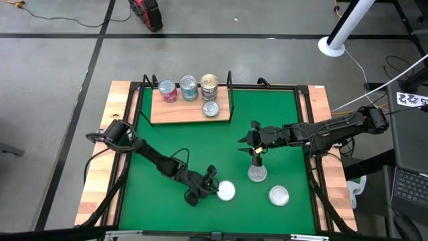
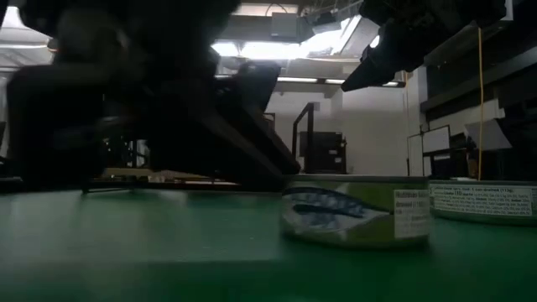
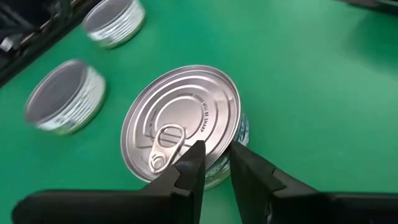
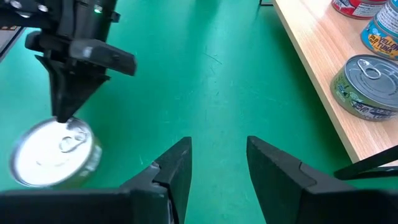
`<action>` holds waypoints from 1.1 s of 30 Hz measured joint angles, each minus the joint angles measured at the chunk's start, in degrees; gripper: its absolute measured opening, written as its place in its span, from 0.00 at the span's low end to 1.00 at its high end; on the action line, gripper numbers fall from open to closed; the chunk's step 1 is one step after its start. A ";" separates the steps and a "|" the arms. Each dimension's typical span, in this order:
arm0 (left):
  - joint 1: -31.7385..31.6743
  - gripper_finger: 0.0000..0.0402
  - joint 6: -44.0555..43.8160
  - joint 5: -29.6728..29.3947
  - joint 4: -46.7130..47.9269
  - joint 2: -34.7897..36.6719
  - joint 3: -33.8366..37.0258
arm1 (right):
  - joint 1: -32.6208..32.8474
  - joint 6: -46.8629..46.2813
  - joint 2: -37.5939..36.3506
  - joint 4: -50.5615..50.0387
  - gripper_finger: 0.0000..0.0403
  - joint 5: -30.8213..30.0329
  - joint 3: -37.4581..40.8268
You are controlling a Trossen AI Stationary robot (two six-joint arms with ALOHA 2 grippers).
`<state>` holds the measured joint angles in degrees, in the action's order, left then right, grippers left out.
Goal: Stack canned seafood by type on shelf
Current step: Stack the green tuna can on top of the other green tuna can on the shelf
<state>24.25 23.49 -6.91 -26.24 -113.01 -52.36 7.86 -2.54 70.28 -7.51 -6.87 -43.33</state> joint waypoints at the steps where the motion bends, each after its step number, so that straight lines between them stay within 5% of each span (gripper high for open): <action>1: -0.54 0.17 -0.41 0.01 0.00 0.01 0.00 | -0.02 -0.09 0.00 0.00 0.38 0.02 0.00; 17: -8.79 0.14 -2.74 0.04 0.57 0.02 0.00 | 0.00 -6.32 0.00 -0.07 0.38 7.56 0.00; 33: -5.31 0.11 2.90 -1.91 4.64 -0.36 0.27 | 0.06 -6.45 4.34 -0.31 0.38 11.02 0.00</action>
<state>18.94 26.39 -8.83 -21.60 -113.37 -52.09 7.91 -8.99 74.62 -7.81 4.14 -43.33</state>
